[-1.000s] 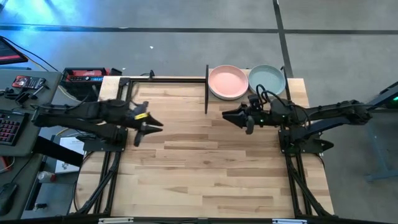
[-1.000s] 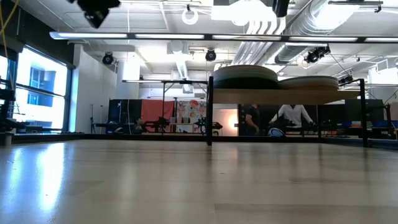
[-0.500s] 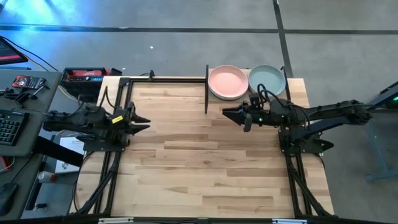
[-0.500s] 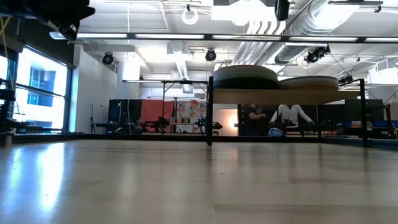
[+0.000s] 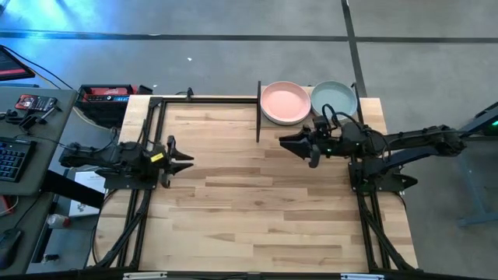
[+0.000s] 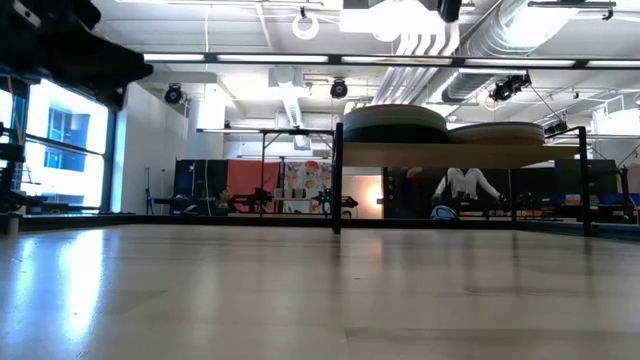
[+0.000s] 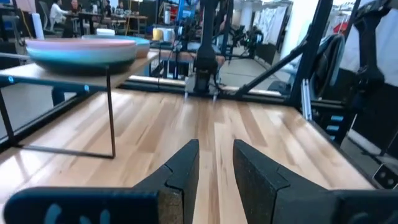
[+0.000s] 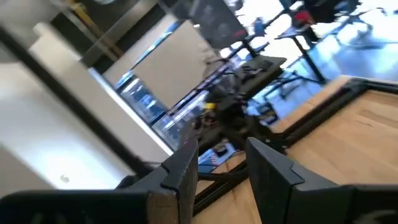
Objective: Place and stack plates onto a shelf
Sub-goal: Return to Home Position
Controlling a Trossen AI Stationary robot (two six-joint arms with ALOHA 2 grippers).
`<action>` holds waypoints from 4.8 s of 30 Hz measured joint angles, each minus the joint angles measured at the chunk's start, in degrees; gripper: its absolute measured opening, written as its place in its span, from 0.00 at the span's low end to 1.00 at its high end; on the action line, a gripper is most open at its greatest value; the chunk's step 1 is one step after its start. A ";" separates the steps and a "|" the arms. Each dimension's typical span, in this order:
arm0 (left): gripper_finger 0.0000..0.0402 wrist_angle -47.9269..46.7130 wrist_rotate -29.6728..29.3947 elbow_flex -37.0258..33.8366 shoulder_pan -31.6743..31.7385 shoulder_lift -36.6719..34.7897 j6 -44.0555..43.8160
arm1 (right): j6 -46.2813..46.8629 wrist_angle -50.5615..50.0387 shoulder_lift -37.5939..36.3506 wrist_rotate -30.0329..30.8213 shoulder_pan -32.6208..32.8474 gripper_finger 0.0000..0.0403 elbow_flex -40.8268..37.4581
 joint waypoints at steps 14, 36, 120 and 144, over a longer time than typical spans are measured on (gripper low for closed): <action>0.21 0.20 -1.09 -3.72 0.07 0.04 -2.03 | -14.10 -3.02 -13.97 -13.75 -4.53 0.29 0.00; 0.21 0.22 -3.45 -3.72 0.07 0.26 3.01 | -25.01 -27.71 -50.06 -2.43 -5.51 0.29 -16.35; 0.21 0.31 -3.63 -3.72 0.07 0.27 11.53 | -21.02 -15.74 -55.28 -4.70 -5.49 0.29 -45.44; 0.21 0.33 -3.63 -3.72 0.07 0.26 11.52 | -21.02 -15.74 -55.29 -4.68 -5.47 0.29 -45.44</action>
